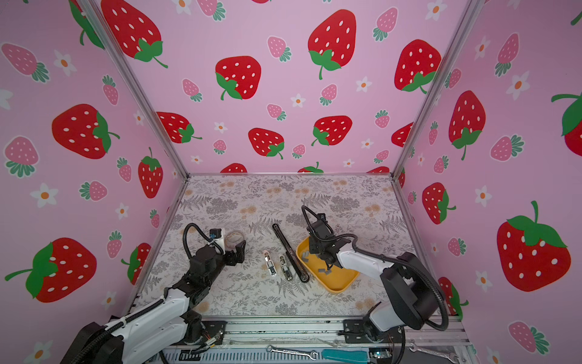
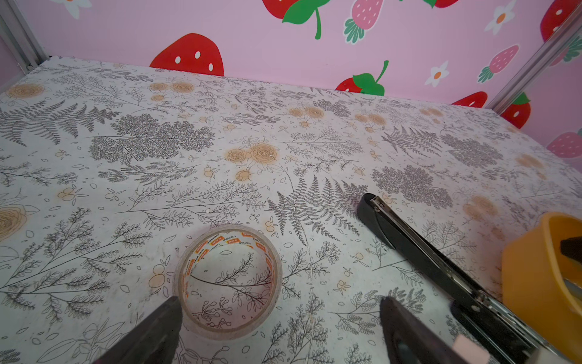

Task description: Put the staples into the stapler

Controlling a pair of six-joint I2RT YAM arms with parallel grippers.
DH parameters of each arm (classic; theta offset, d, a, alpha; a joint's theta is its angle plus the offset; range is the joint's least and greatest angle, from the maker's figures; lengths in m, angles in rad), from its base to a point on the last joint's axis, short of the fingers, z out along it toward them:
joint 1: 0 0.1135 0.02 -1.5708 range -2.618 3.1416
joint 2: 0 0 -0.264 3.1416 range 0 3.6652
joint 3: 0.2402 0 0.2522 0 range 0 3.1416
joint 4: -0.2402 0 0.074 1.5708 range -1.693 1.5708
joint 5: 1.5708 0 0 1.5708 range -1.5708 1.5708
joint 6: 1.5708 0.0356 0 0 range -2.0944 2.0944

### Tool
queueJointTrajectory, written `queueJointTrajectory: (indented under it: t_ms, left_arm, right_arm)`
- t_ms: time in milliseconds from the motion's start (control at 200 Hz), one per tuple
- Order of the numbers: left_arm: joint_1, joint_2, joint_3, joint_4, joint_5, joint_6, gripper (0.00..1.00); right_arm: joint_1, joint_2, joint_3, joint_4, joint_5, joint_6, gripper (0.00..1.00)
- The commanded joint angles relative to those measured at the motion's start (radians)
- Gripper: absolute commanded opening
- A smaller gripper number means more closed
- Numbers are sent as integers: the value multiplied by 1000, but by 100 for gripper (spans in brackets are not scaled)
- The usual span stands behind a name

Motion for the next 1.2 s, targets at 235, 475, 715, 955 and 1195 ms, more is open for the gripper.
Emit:
queueJointTrajectory:
  t_ms: [235, 475, 715, 955, 1195]
  left_arm:
    - [-5, -31, -16, 25, 36, 8, 99]
    - [-10, -25, -9, 13, 31, 9, 99]
    - [-13, -28, -11, 19, 51, 18, 99]
    - [-15, -18, -9, 26, 43, 20, 99]
    - [-14, -13, -6, 25, 40, 19, 99]
  right_arm:
    - [210, -230, -98, 112, 73, -57, 9]
    - [369, -196, -127, 214, 107, -72, 9]
    - [438, -73, -121, 288, 57, -101, 9]
    - [438, -70, -147, 282, 74, -82, 8]
    - [435, -127, -211, 253, 120, -74, 8]
